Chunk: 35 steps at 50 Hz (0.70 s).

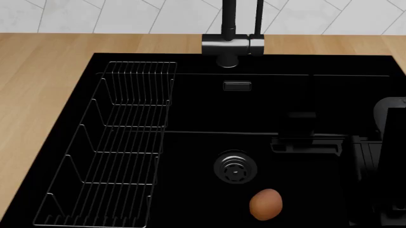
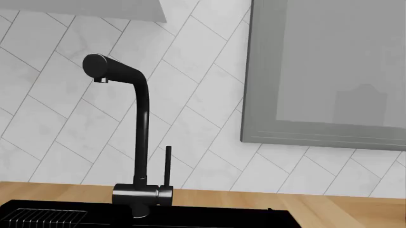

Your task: Pick the cherry from the counter and place it in the sink

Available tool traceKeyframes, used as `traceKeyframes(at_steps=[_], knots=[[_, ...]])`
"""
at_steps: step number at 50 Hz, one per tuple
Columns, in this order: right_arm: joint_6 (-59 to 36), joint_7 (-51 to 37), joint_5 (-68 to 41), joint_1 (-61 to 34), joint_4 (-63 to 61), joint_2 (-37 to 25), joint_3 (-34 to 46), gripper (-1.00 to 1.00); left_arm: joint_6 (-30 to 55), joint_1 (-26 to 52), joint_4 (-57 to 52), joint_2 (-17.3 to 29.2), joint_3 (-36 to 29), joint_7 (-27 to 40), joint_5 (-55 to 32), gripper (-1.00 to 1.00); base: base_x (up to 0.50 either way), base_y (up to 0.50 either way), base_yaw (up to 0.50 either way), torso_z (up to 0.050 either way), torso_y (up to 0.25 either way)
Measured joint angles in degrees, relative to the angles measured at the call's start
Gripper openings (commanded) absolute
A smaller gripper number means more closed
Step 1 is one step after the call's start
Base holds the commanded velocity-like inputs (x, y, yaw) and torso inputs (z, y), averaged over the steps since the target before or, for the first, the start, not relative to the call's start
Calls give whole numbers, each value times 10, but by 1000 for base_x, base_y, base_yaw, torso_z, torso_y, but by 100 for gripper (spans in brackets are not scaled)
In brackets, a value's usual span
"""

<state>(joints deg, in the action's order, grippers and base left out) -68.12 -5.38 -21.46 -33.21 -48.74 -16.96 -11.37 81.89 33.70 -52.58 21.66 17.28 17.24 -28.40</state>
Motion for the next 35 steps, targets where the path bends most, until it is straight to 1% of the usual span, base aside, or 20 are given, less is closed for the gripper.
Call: traceKeyframes(at_steps=[2,5,10,13,16,20,24,29,35], knots=[[3,0,0,2,2,0,0,100,14,0,1,22,21,69,-70,100,0,0,0,0,0],[8,0,0,5,6,0,1,100,28,1,9,59,48,182,-202,100,0,0,0,0,0],[18,1,1,11,12,0,2,100,26,-2,27,126,73,366,-406,100,0,0,0,0,0],[25,2,2,16,16,0,3,100,17,-7,35,165,84,453,-502,100,0,0,0,0,0],[32,2,3,22,20,0,3,100,5,-18,41,199,99,521,-577,100,0,0,0,0,0],[42,4,3,29,25,0,3,100,-7,-37,47,233,122,583,-645,100,0,0,0,0,0],[49,4,4,34,29,0,4,100,-14,-55,52,253,144,621,-685,100,0,0,0,0,0],[56,4,4,38,33,0,4,100,-20,-79,55,265,174,646,-714,100,0,0,0,0,0],[63,4,4,42,38,0,5,100,-20,-107,59,262,210,650,-720,100,0,0,0,0,0]])
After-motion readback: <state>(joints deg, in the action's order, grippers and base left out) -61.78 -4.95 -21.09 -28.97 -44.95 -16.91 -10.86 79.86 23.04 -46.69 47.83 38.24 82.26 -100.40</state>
